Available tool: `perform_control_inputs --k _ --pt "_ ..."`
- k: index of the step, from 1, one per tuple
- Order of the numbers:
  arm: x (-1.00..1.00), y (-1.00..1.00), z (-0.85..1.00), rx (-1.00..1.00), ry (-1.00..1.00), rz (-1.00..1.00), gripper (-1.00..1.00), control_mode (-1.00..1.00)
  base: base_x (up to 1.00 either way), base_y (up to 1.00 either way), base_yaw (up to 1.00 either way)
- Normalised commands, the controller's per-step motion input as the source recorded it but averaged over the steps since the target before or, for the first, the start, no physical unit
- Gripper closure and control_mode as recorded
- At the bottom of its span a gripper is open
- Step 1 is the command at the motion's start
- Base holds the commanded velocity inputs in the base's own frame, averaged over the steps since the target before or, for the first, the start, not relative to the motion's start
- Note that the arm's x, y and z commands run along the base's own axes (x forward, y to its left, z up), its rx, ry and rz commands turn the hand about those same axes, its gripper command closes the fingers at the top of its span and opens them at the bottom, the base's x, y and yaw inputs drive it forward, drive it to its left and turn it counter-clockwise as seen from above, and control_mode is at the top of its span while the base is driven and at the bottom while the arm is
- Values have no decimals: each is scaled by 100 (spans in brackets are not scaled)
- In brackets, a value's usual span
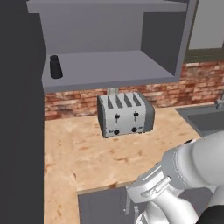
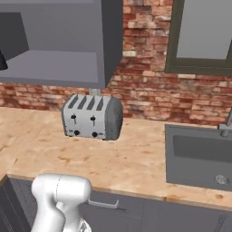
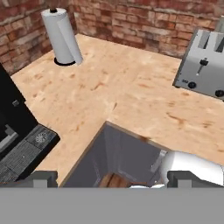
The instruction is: Collect the paprika, ketchup, and shaker from the cabinet and place them next to the stove.
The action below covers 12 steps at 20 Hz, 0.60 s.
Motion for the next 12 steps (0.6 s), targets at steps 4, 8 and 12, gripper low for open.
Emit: perform_control_inputs --k 4,8,12 --pt "21 4 0 2 0 5 -100 -100 73 19 11" --pt "51 3 0 10 -12 27 -100 -100 0 0 0" --pt "29 0 8 12 -23 37 -100 -100 0 0 0"
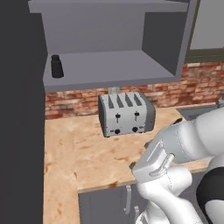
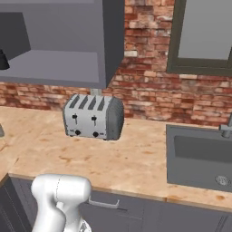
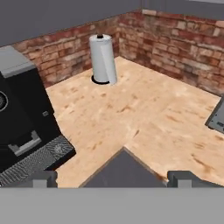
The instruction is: Collect the paprika, ketchup, and shaker from the cabinet and place them next to the stove.
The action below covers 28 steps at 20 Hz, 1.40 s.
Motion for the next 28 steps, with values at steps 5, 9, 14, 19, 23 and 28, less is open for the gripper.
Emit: perform_control_inputs --k 5,9,14,19,23,28 --pt "18 6 25 6 -20 27 -100 -100 0 0 0" --pt "1 18 46 0 -16 9 -100 -100 0 0 0" --pt "2 12 43 0 -16 6 -100 -100 0 0 0" --pt "0 12 42 0 -17 2 -100 -100 0 0 0" --pt "0 0 42 0 -17 0 -100 -100 0 0 0" --pt "0 0 31 0 -12 0 -100 -100 0 0 0"
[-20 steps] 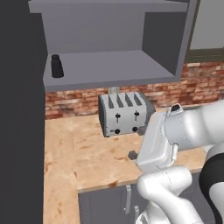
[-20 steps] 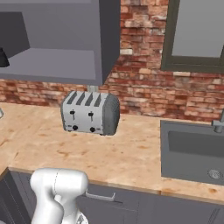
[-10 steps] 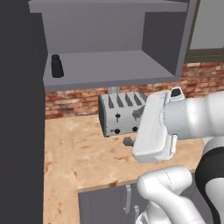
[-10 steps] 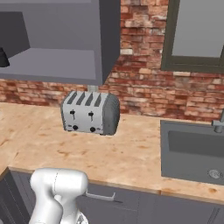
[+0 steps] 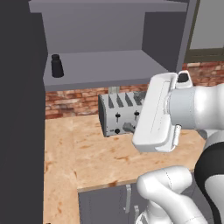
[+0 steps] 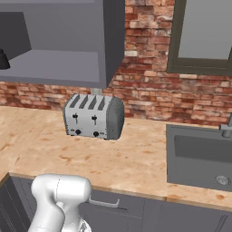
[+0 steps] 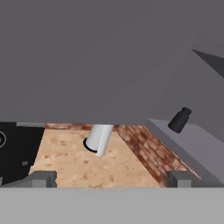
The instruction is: Collect the paprika, ketchup, and shaker from the cabinet and place them next to the stove.
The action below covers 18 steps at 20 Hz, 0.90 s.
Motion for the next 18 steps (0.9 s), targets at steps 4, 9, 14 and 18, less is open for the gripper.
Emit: perform_control_inputs --k 4,9,14,18 --pt "17 -1 17 0 -4 0 -100 -100 0 0 0" --pt "39 -12 6 2 0 -1 -100 -100 0 0 0" --pt "38 -11 0 4 0 -2 -100 -100 0 0 0" --pt "33 -6 0 2 0 -2 -100 -100 0 0 0"
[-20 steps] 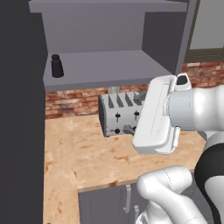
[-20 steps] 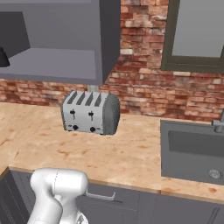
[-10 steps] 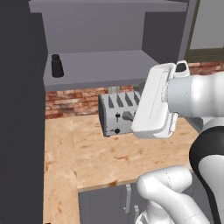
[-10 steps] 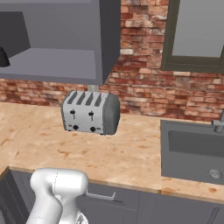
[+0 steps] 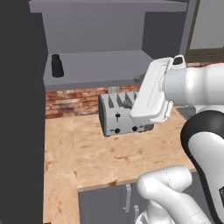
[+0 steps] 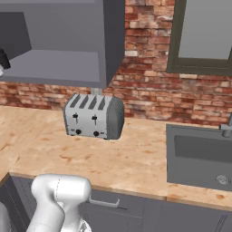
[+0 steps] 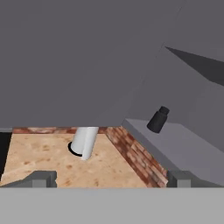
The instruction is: Collect the paprika, ketchup, and shaker from the cabinet and place them next to the stove.
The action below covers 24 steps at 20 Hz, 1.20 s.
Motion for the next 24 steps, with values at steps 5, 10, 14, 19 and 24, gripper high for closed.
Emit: perform_control_inputs --k 5,10,14,19,24 --pt "33 -7 0 2 0 0 -100 -100 0 0 0" --pt "2 -2 -1 1 0 0 -100 -100 0 0 0" --pt "12 -27 1 15 7 -4 -100 -100 0 0 0" --pt "22 -37 5 22 15 -5 -100 -100 0 0 0" --pt "6 -17 2 8 5 0 -100 -100 0 0 0"
